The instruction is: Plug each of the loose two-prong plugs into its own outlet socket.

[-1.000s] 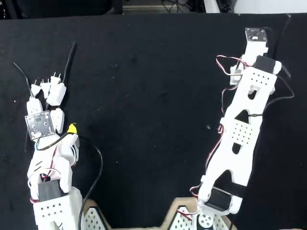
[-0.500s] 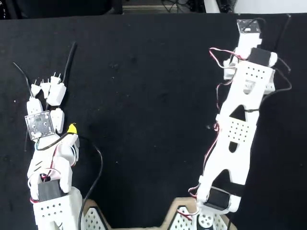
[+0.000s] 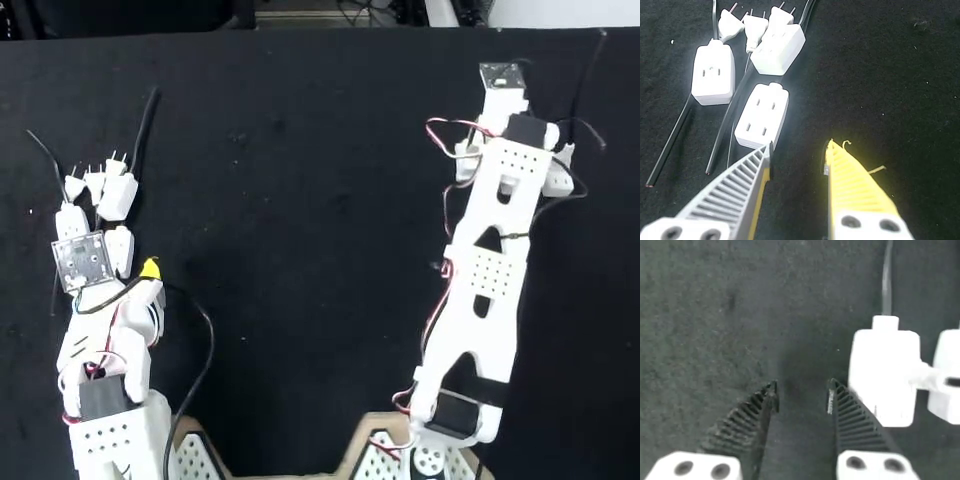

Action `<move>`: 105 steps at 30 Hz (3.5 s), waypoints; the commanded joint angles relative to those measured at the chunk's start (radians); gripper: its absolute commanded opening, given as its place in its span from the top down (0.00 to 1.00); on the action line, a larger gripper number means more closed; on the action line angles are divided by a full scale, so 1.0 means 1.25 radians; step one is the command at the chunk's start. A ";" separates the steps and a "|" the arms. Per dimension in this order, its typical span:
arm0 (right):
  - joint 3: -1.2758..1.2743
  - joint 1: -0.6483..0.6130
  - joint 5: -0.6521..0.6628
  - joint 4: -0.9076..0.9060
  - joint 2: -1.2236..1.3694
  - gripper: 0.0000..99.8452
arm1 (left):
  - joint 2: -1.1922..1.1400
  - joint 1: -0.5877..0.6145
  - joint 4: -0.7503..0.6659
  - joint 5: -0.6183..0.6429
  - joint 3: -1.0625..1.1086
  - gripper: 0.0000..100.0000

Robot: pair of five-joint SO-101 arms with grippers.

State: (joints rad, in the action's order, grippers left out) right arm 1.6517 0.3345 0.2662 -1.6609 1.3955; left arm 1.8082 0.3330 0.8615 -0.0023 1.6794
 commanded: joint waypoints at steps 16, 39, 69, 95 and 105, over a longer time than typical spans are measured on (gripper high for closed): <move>0.017 0.025 0.000 0.022 -0.028 0.85 | 0.004 0.007 0.000 0.006 0.017 0.82; 0.014 -0.043 -0.074 -0.087 -0.144 0.85 | 0.004 0.006 0.000 0.006 0.017 0.82; -0.548 -0.221 -0.131 -0.083 -0.601 0.85 | 0.004 0.003 0.000 0.006 0.017 0.82; -1.148 -0.536 -0.198 0.134 -0.822 0.85 | 0.002 0.006 0.001 0.006 0.017 0.82; -1.735 -0.552 -0.198 0.582 -1.255 0.85 | 0.000 0.004 0.001 0.006 0.017 0.81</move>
State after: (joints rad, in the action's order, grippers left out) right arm -0.3675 -0.3406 0.0253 -1.0779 0.0130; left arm 1.8082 0.3330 0.8615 -0.0023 1.6794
